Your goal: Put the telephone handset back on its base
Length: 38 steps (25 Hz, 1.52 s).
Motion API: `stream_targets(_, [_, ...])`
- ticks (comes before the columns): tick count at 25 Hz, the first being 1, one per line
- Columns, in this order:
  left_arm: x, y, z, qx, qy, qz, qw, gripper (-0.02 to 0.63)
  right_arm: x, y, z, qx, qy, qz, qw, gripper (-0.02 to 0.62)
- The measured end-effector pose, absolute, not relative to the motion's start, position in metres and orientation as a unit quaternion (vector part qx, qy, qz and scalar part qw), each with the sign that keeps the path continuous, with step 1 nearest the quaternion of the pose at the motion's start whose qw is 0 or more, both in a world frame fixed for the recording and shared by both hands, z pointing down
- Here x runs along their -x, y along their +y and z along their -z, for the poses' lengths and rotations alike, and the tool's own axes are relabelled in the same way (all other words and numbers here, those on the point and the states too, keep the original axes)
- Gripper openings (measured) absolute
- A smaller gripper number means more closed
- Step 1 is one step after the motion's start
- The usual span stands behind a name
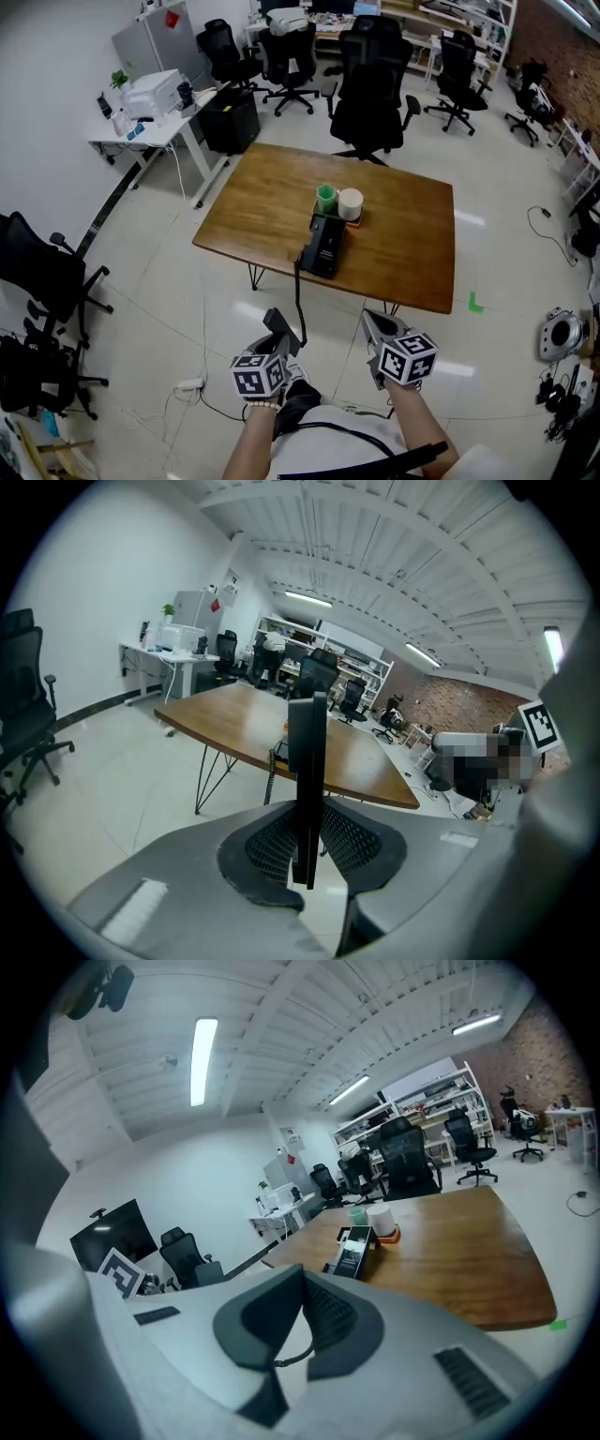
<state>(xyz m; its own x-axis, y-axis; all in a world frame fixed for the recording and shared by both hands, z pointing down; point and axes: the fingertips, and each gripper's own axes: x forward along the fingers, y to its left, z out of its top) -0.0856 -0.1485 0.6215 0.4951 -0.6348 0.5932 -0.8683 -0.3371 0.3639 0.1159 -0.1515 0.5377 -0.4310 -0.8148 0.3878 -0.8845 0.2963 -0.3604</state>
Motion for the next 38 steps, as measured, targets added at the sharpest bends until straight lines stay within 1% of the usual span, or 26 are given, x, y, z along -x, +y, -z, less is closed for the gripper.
stream_targets(8, [0.103,-0.198,-0.628,-0.814,-0.424,-0.180,0.353,0.074,-0.092,-0.202,-0.536,-0.555,-0.785,-0.269,0.060,0.009])
stream_targets(17, [0.112,-0.238,-0.636,-0.842,-0.346,-0.187,0.370,0.074,-0.083,-0.223,-0.542,-0.595,-0.754,-0.274,0.048,0.009])
stream_targets(22, [0.089,-0.261,-0.633,-0.874,-0.243,-0.187,0.376,0.074,-0.081,-0.228,-0.545,-0.605,-0.745,-0.277,0.050,0.009])
stream_targets(27, [0.063,-0.291,-0.641,-0.885,-0.154,-0.212,0.385,0.073,-0.088,-0.236,-0.551,-0.612,-0.738,-0.281,0.050,0.009])
stream_targets(32, [0.046,-0.326,-0.649,-0.888,-0.107,-0.261,0.364,0.072,-0.095,-0.260,-0.554,-0.614,-0.736,-0.282,0.042,0.009])
stream_targets(38, [0.030,-0.361,-0.658,-0.882,-0.051,-0.279,0.377,0.073,-0.089,-0.292,-0.557,-0.608,-0.740,-0.286,0.042,0.009])
